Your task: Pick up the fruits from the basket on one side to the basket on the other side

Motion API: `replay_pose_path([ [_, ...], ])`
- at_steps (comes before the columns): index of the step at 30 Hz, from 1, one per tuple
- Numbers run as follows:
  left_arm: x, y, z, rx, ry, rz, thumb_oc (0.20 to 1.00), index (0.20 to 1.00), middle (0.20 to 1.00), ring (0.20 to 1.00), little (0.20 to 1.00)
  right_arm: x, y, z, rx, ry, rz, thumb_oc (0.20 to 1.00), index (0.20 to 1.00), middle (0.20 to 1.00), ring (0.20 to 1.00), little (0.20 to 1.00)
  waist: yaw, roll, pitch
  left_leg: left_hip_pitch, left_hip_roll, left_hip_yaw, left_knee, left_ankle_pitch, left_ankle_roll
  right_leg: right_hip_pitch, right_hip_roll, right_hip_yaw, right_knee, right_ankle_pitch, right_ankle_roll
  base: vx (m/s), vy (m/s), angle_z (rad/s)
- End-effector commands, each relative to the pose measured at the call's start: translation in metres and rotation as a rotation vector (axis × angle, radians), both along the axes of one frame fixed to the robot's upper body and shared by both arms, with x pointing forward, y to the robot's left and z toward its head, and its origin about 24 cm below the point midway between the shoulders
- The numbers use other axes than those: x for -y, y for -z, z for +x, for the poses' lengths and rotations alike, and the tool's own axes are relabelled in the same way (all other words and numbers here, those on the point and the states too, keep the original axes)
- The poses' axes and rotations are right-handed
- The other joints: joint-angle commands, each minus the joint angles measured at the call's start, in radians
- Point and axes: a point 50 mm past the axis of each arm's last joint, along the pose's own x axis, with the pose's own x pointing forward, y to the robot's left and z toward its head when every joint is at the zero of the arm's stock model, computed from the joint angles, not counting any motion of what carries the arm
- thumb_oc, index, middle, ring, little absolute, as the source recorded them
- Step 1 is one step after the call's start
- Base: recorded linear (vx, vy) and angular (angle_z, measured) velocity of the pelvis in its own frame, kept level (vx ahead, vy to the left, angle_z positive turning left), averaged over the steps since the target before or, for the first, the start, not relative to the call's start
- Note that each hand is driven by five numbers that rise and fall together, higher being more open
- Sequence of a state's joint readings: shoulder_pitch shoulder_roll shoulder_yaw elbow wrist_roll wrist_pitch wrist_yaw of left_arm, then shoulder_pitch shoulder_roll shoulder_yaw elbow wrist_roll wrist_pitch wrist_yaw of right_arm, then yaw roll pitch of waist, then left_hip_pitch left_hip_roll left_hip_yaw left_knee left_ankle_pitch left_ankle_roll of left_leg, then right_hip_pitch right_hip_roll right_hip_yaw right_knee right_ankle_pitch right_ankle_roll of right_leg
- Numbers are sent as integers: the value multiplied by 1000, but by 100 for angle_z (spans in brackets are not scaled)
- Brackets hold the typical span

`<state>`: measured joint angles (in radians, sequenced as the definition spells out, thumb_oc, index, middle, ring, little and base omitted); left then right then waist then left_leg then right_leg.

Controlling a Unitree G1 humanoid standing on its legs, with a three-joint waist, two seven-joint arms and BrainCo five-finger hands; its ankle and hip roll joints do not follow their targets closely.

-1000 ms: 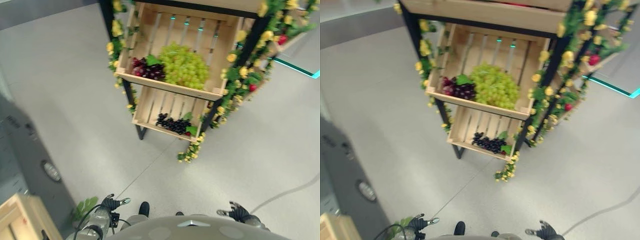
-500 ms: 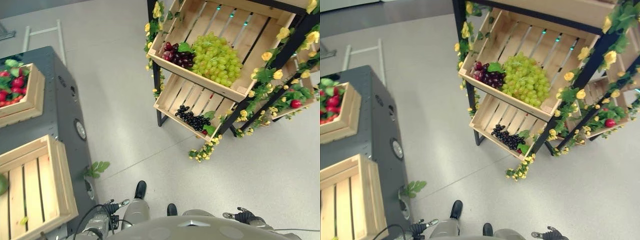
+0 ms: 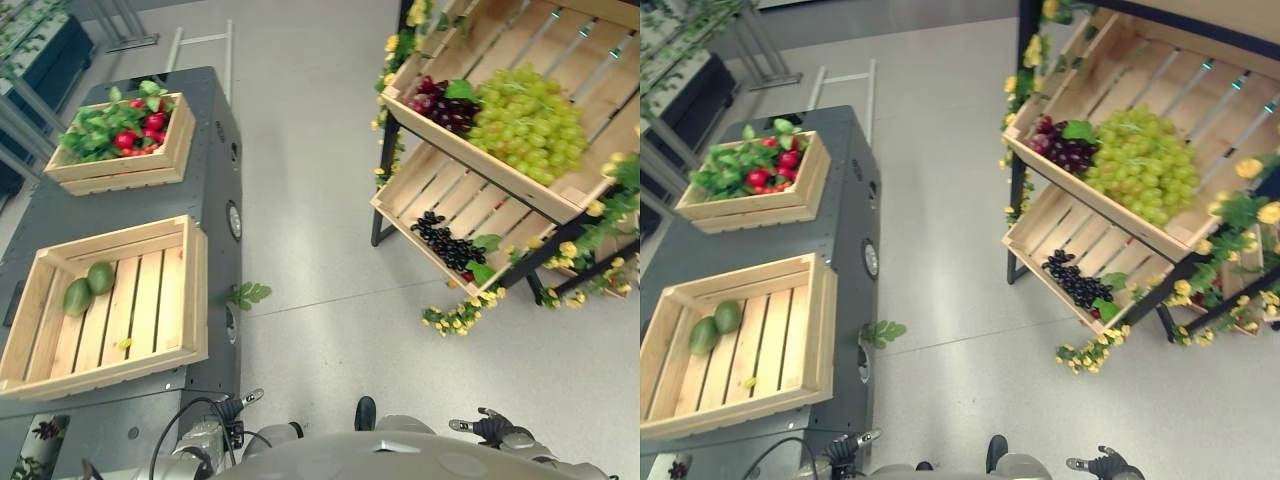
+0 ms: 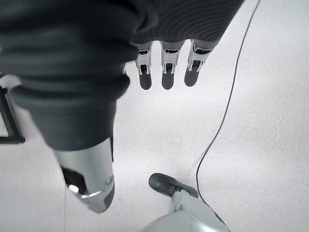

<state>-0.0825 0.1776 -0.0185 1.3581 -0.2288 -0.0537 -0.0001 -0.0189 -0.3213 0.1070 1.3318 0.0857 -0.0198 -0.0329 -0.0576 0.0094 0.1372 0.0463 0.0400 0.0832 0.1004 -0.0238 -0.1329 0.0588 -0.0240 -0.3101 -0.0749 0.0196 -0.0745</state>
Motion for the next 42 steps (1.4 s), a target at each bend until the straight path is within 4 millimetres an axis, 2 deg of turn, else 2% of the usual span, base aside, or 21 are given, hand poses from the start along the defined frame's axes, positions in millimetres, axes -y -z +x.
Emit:
replay_pose_path([
  [1, -2, 2, -11, -34, 15, 10, 1000, 1000, 1000, 1000, 1000, -2, -1, 9, 31, 45, 2, 1000, 1000, 1000, 1000, 1000, 13, -25, -46, -1, -12, 32, 33, -86, 59, -41, -47, 73, -12, -10, 137, -60, 85, 79],
  [3, -2, 2, -11, -39, 31, 13, 1000, 1000, 1000, 1000, 1000, -4, 0, 8, 29, 60, 8, 1000, 1000, 1000, 1000, 1000, 19, -25, -48, 13, 11, 68, -6, -73, 56, -39, -56, 27, -5, -2, 143, -61, 110, 102],
  [7, -3, 2, -13, -52, 58, 18, 1000, 1000, 1000, 1000, 1000, -8, 2, 7, 23, 65, 16, 1000, 1000, 1000, 1000, 1000, 28, -30, -61, 41, 9, 62, -90, -53, 58, -40, -70, -5, -4, 16, 161, -31, 136, 78],
  [8, -4, 2, -11, -47, 65, 19, 1000, 1000, 1000, 1000, 1000, -13, 3, 8, 25, 65, 30, 1000, 1000, 1000, 1000, 1000, 35, -36, -65, 51, 2, 57, -138, -38, 64, -48, -84, -26, 4, 28, 171, -40, 143, 37],
  [11, -6, 1, -9, -47, 82, 29, 1000, 1000, 1000, 1000, 1000, -18, 4, 11, 37, 74, 42, 1000, 1000, 1000, 1000, 1000, 41, -46, -58, 54, -22, 22, -181, -23, 80, -69, -113, -32, 26, 48, 191, -54, 183, 39],
  [14, -7, 1, -8, -46, 79, 32, 1000, 1000, 1000, 1000, 1000, -18, 4, 13, 45, 89, 45, 1000, 1000, 1000, 1000, 1000, 43, -48, -50, 51, -32, 13, -182, -22, 86, -79, -128, -33, 41, 55, 202, -50, 147, 35],
  [17, -13, -1, -5, -46, 95, 45, 1000, 1000, 1000, 1000, 1000, -25, 4, 18, 59, 92, 65, 1000, 1000, 1000, 1000, 1000, 43, -58, -24, 47, -55, -27, -180, -20, 113, -112, -130, 43, 131, 34, 208, -59, 166, 20],
  [18, -19, -3, -2, -42, 106, 65, 1000, 1000, 1000, 1000, 1000, -29, 5, 22, 69, 84, 78, 1000, 1000, 1000, 1000, 1000, 29, -59, -14, 34, -62, -76, -180, -7, 124, -141, -71, 185, 165, 5, 208, -67, 99, 44],
  [19, -19, -4, -1, -42, 106, 66, 1000, 1000, 1000, 1000, 1000, -29, 5, 23, 69, 84, 79, 1000, 1000, 1000, 1000, 1000, 29, -60, -17, 31, -62, -76, -180, -5, 125, -144, -72, 185, 164, 8, 208, -40, 112, 75],
  [20, -21, -4, -2, -47, 110, 70, 1000, 1000, 1000, 1000, 1000, -30, 5, 21, 65, 92, 86, 1000, 1000, 1000, 1000, 1000, 22, -61, -19, 31, -70, -106, -181, -2, 130, -134, -41, 257, 166, -17, 208, 20, 45, 83],
  [21, -22, -4, -3, -53, 118, 75, 1000, 1000, 1000, 1000, 1000, -29, 6, 17, 55, 98, 85, 1000, 1000, 1000, 1000, 1000, 24, -64, -27, 25, -73, -119, -181, 6, 131, -120, -42, 276, 159, -20, 206, 20, 25, 88],
  [23, -22, -3, -6, -73, 139, 84, 1000, 1000, 1000, 1000, 1000, -31, 7, 14, 35, 87, 86, 1000, 1000, 1000, 1000, 1000, 42, -66, -41, 19, -71, -123, -183, 6, 134, -91, -67, 255, 134, -19, 201, 13, -22, 65],
  [26, -21, -3, -5, -70, 141, 79, 1000, 1000, 1000, 1000, 1000, -31, 7, 13, 29, 76, 85, 1000, 1000, 1000, 1000, 1000, 47, -68, -48, 17, -74, -117, -182, 6, 135, -88, -66, 246, 122, -16, 196, 22, -21, 14],
  [27, -16, -2, -4, -57, 121, 57, 1000, 1000, 1000, 1000, 1000, -34, 9, 8, -2, 42, 87, 1000, 1000, 1000, 1000, 1000, 57, -79, -59, 17, -82, -117, -177, 5, 133, -61, -75, 234, 69, -8, 197, 47, -59, 3],
  [31, -12, 0, -9, -64, 89, 32, 1000, 1000, 1000, 1000, 1000, -32, 9, 9, -1, 48, 84, 1000, 1000, 1000, 1000, 1000, 63, -70, -74, 32, -67, -105, -175, 1, 119, -21, -70, 239, 24, 5, 199, 44, -89, -4],
  [37, -4, 3, -15, -80, 96, 3, 1000, 1000, 1000, 1000, 1000, -32, 11, -3, -36, 70, 86, 1000, 1000, 1000, 1000, 1000, 59, -55, -91, 56, -48, -107, -181, -4, 104, 20, -61, 227, 2, -8, 188, 34, -68, -3],
  [41, -5, 3, -19, -93, 82, 0, 1000, 1000, 1000, 1000, 1000, -32, 11, -6, -45, 60, 83, 1000, 1000, 1000, 1000, 1000, 57, -50, -94, 60, -40, -112, -181, -3, 100, 26, -55, 220, 2, -15, 182, 11, -49, 0],
  [42, -4, 5, -26, -110, 45, -19, 1000, 1000, 1000, 1000, 1000, -33, 12, -6, -46, 59, 83, 1000, 1000, 1000, 1000, 1000, 57, -49, -94, 63, -37, -114, -182, -3, 98, 32, -49, 220, 0, -19, 178, 14, -45, 3],
])
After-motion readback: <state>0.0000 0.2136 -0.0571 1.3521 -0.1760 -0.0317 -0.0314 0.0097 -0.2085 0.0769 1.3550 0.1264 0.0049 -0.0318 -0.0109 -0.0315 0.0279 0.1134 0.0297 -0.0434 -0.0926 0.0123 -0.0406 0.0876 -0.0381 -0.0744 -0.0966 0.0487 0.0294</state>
